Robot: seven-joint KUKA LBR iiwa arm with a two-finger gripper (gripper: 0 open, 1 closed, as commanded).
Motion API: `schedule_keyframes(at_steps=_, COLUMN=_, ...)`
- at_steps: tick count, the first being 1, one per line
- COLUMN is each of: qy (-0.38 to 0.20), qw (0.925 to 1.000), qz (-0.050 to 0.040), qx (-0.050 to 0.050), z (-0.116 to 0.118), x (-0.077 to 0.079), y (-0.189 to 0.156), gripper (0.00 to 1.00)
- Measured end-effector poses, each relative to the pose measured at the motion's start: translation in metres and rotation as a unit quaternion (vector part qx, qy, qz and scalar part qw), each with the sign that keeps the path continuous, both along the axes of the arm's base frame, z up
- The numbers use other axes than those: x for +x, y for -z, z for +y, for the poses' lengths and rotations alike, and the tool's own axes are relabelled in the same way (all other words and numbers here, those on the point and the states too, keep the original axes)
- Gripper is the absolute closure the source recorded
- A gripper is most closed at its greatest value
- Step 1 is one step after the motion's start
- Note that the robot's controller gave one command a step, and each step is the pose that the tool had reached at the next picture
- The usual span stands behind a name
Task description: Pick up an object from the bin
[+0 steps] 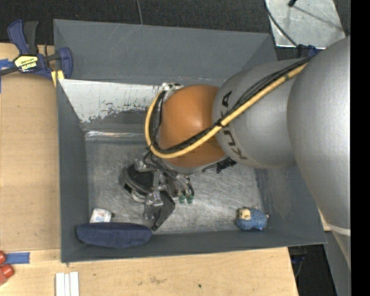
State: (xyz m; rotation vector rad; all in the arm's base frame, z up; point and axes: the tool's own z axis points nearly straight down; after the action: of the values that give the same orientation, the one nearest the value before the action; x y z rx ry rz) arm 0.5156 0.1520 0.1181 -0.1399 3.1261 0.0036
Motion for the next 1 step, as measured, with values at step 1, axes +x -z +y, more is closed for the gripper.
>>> schedule_keyframes(at_steps=1, qy=0.012, qw=0.9999, qz=-0.0026, qx=0.001, z=-0.0037, x=0.0133, y=0.0102, gripper=0.0)
